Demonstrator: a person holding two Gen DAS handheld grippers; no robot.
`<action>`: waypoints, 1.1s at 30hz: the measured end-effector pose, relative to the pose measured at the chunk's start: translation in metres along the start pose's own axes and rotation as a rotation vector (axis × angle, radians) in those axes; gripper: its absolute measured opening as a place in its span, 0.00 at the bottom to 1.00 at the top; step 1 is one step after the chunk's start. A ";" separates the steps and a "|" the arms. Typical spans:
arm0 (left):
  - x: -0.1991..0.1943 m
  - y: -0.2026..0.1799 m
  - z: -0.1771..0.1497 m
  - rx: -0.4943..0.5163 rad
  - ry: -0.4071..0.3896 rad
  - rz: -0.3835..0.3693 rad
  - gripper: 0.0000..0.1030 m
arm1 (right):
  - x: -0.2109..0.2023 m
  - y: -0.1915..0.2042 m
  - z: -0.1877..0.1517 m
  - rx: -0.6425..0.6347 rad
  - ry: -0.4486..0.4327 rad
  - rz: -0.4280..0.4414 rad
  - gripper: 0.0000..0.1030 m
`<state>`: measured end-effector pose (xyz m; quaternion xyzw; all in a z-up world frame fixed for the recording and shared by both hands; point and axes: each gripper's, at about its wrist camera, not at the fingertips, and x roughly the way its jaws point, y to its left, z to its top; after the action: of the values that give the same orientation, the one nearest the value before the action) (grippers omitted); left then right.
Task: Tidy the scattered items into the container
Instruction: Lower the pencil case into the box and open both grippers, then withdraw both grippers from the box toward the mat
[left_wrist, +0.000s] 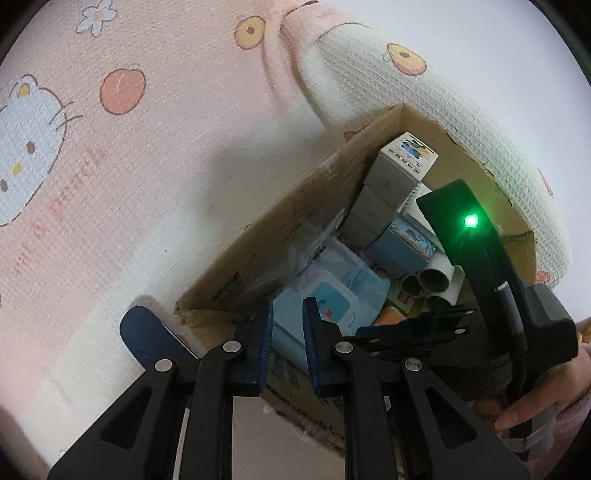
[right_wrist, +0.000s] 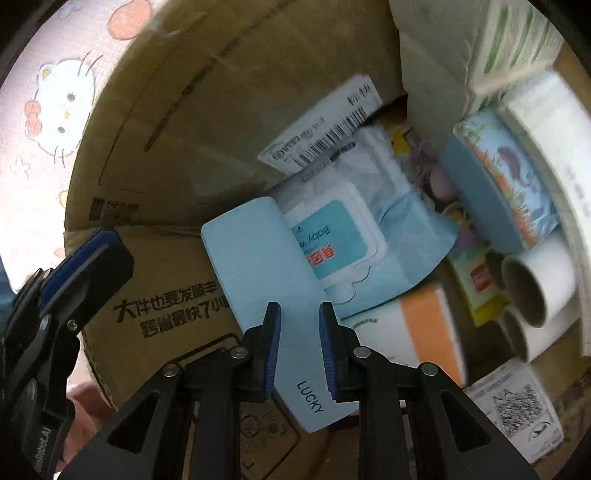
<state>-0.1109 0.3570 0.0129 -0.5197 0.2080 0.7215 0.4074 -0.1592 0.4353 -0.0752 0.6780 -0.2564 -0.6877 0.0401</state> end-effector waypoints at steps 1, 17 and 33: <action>0.000 -0.001 -0.001 0.005 0.001 -0.001 0.18 | -0.001 0.000 -0.001 0.005 0.001 0.012 0.18; 0.002 -0.003 -0.004 0.005 0.026 -0.061 0.18 | -0.007 0.011 -0.011 0.011 0.049 0.070 0.18; 0.020 -0.019 0.010 0.073 0.178 -0.041 0.18 | -0.038 -0.010 0.001 -0.043 0.059 -0.031 0.43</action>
<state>-0.1043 0.3827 0.0001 -0.5710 0.2587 0.6558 0.4206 -0.1545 0.4592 -0.0446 0.7010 -0.2297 -0.6732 0.0517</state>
